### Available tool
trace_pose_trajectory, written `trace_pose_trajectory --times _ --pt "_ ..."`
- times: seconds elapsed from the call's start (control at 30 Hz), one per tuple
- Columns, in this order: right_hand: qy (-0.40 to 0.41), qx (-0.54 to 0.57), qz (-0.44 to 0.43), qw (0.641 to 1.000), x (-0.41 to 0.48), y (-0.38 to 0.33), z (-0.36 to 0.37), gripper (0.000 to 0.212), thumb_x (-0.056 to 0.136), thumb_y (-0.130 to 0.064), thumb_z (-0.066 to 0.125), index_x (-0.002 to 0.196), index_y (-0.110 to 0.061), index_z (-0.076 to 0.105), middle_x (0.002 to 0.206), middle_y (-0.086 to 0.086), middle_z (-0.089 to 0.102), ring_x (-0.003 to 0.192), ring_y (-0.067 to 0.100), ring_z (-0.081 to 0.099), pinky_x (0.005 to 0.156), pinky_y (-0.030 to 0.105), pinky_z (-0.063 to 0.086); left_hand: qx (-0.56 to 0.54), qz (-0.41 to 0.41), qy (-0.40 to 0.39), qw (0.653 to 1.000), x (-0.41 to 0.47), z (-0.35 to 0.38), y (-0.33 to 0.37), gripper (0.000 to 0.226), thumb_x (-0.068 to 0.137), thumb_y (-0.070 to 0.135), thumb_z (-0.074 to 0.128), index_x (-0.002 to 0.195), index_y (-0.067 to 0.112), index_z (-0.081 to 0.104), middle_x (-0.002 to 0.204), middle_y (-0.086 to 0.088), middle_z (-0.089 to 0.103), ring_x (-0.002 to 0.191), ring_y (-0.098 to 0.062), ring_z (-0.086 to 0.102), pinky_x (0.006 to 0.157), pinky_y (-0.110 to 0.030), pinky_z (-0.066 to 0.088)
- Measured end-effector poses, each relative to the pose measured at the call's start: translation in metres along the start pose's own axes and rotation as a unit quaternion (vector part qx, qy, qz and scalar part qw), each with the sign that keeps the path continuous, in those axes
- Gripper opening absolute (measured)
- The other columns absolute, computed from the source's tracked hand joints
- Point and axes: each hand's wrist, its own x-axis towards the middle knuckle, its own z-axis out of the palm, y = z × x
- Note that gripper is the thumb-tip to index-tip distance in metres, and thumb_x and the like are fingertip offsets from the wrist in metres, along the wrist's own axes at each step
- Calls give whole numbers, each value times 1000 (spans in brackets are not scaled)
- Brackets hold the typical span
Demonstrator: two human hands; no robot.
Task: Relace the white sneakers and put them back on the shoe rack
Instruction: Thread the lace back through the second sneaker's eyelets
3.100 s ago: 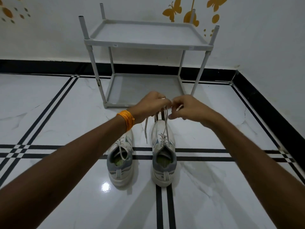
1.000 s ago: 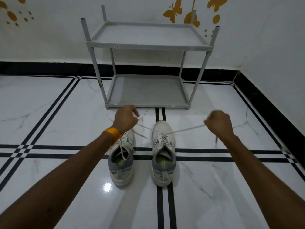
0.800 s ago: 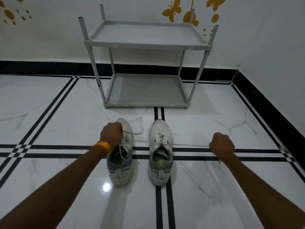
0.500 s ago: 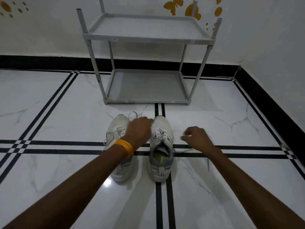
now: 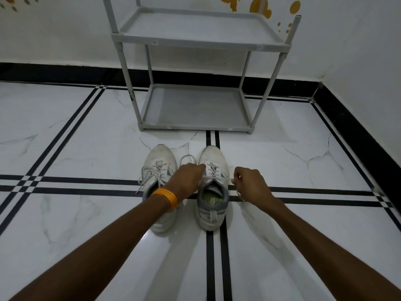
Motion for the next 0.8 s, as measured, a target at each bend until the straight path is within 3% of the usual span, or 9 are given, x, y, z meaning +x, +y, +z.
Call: trace_pose_trajectory --times 0.1,0.23,0.37,0.47,0.53,0.57,0.67,0.73,0.8 --pt "-11 -77 -5 997 -8 7 10 10 92 -10 55 86 -5 61 86 14 72 78 31 64 62 29 39 17 -2 2 1000 -4 4 -6 16 82 10 60 96 6 53 93 -17 67 86 -36 60 63 -32 32" --pt "-7 -63 9 998 -4 9 13 10 90 -7 57 85 -3 65 85 10 74 61 14 54 57 24 35 7 -28 7 1000 -10 14 -5 16 80 8 59 94 7 52 92 -19 66 84 -37 59 63 -32 31" --pt "-35 -26 30 999 -3 10 14 17 91 -15 62 81 -3 68 82 12 74 65 16 55 61 26 40 -17 -53 22 998 -12 17 -2 11 84 8 57 94 5 53 91 -20 66 83 -37 59 62 -32 30" --pt "-117 83 59 988 -3 8 -1 14 87 -13 66 77 -4 71 68 9 71 58 14 56 59 27 46 -41 -74 24 996 -16 22 2 7 88 6 53 95 3 52 91 -21 65 84 -37 59 63 -33 31" --pt "-186 226 78 953 -4 3 -16 13 86 -12 70 74 -5 71 60 6 63 53 14 51 51 24 41 -50 -77 29 995 -17 23 3 5 90 7 51 93 4 52 91 -22 65 83 -38 58 62 -33 31" --pt "-208 308 84 924 -3 0 -21 12 85 -13 71 77 -5 72 65 8 64 58 16 53 55 24 44 -55 -79 30 995 -17 22 3 5 90 7 50 93 4 51 91 -22 65 83 -38 58 62 -33 31" --pt "-196 465 87 859 2 -10 -19 19 87 -18 71 94 -1 74 92 12 70 87 19 63 86 33 50 -59 -79 23 995 -16 21 4 6 88 6 51 94 5 51 92 -21 65 84 -38 58 63 -34 32" --pt "-179 525 81 828 3 -16 -7 24 90 -17 67 103 2 71 101 14 71 95 20 66 89 32 50 -56 -73 21 996 -17 21 4 6 88 7 52 94 6 50 92 -21 65 85 -39 59 63 -35 32" --pt "-157 576 83 798 5 -18 7 20 92 -14 65 105 0 70 107 15 73 98 22 69 83 29 54 -55 -70 22 996 -17 21 4 8 88 9 53 95 6 50 93 -20 64 85 -39 59 64 -35 34"
